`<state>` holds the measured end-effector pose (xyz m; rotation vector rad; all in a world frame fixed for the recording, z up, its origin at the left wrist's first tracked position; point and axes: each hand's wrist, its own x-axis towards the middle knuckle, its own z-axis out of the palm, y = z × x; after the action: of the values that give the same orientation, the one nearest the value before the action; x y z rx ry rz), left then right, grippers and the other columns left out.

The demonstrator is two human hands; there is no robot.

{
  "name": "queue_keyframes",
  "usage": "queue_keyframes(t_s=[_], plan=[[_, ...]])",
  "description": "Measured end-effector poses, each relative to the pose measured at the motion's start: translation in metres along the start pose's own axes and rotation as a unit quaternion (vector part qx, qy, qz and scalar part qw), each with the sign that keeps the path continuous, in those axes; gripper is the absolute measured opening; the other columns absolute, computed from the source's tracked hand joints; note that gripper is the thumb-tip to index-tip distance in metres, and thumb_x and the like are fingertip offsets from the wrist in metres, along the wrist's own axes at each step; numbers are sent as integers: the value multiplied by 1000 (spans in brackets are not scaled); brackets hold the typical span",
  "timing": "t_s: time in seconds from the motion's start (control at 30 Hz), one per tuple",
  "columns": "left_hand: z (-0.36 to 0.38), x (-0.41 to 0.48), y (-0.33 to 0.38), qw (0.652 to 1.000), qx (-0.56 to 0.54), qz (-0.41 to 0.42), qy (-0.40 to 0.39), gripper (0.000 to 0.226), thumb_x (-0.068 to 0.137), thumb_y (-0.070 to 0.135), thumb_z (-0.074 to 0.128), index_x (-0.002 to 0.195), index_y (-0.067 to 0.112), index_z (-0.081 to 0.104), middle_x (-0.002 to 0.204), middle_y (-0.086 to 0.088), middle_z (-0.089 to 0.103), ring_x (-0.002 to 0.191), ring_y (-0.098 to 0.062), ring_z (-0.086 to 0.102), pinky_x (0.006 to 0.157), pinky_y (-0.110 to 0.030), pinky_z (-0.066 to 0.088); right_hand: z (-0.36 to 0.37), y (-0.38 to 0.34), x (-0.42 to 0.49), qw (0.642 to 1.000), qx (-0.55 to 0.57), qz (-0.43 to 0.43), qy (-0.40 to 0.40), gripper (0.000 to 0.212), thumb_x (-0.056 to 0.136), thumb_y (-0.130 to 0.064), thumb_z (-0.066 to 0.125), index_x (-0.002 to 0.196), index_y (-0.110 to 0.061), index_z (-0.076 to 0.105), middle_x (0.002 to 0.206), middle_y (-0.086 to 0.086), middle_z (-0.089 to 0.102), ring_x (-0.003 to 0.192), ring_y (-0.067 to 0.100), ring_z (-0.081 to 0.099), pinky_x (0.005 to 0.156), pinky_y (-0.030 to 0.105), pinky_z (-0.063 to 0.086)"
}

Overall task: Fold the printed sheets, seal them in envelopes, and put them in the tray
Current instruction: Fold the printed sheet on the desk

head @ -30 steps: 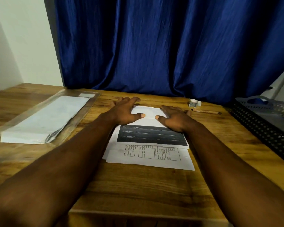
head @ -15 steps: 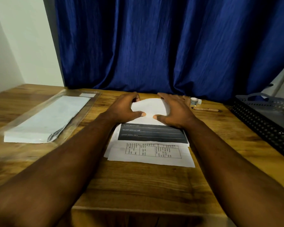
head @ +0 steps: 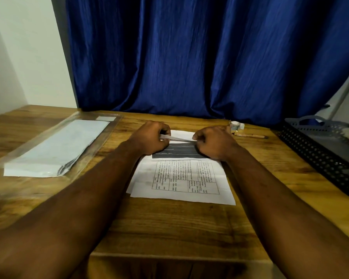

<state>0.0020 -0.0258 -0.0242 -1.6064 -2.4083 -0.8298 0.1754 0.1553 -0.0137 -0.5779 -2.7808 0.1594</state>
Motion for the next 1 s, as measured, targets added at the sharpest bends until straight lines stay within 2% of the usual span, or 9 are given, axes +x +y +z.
queue_keyframes(t_s=[0.07, 0.13, 0.23, 0.33, 0.4, 0.57, 0.8, 0.9, 1.0], plan=[[2, 0, 0, 1000, -19, -3, -13, 9, 87, 33, 73, 90, 26, 76, 92, 10, 75, 90, -9, 66, 83, -35, 56, 1, -7, 1, 1000, 14, 2, 15, 37, 100, -38, 48, 125, -29, 74, 135, -2, 70, 129, 23, 57, 120, 52, 25], [4, 0, 1, 1000, -25, -2, -10, 22, 93, 45, 67, 90, 25, 75, 91, 9, 75, 88, -9, 66, 81, -34, 55, 5, -20, 3, 1000, 14, 3, 20, 45, 108, -41, 43, 147, -28, 61, 156, 0, 56, 144, 24, 46, 121, 48, 22], [8, 1, -2, 1000, -15, 1, -3, 23, 101, 41, 63, 88, 24, 72, 86, 5, 73, 83, -13, 65, 79, -38, 55, 16, -38, 8, 998, 16, -5, -58, 56, 114, -48, 30, 166, -29, 33, 175, -2, 28, 161, 21, 22, 128, 53, 9], [9, 1, -5, 1000, -10, -2, -12, 7, 96, 23, 67, 91, 27, 70, 94, 6, 73, 90, -16, 65, 88, -46, 57, 23, -48, 14, 990, 15, 2, -138, 58, 115, -48, 25, 170, -29, 20, 179, -6, 12, 165, 16, 6, 129, 61, -5], [9, 2, -6, 1000, -11, -5, -18, 4, 96, 24, 69, 98, 27, 71, 104, 5, 74, 99, -17, 65, 93, -44, 55, 21, -45, 16, 987, 13, 15, -157, 59, 115, -48, 25, 171, -29, 17, 179, -7, 8, 165, 13, 2, 128, 62, -9], [12, 5, -11, 999, -3, -24, -26, 32, 99, 40, 68, 130, 30, 66, 136, 3, 67, 123, -19, 59, 105, -37, 48, 10, -6, 11, 978, -10, 82, -190, 78, 106, -72, 20, 171, -31, 5, 179, -7, -4, 165, 17, -5, 129, 63, -4], [15, 4, -16, 998, 13, -43, -47, 69, 96, 59, 66, 156, 33, 45, 163, 1, 44, 148, -24, 40, 120, -44, 36, 12, 15, 11, 974, -25, 103, -200, 89, 99, -82, 16, 171, -32, -1, 179, -8, -9, 165, 19, -9, 129, 65, -5], [10, 1, -11, 1000, -20, -18, 2, 74, 91, 46, 77, 156, 29, 45, 157, -2, 47, 145, -24, 40, 120, -41, 34, 17, 12, 9, 981, -19, 105, -160, 86, 101, -80, 19, 171, -32, 5, 180, -5, -2, 166, 22, -2, 128, 65, -3], [6, -2, -4, 997, -52, 3, 58, 77, 88, 25, 84, 154, 29, 45, 140, -2, 54, 131, -19, 45, 114, -39, 39, 13, 7, 5, 992, 8, 90, -84, 83, 102, -77, 30, 170, -32, 12, 179, -1, 8, 165, 25, 7, 128, 64, 1]])
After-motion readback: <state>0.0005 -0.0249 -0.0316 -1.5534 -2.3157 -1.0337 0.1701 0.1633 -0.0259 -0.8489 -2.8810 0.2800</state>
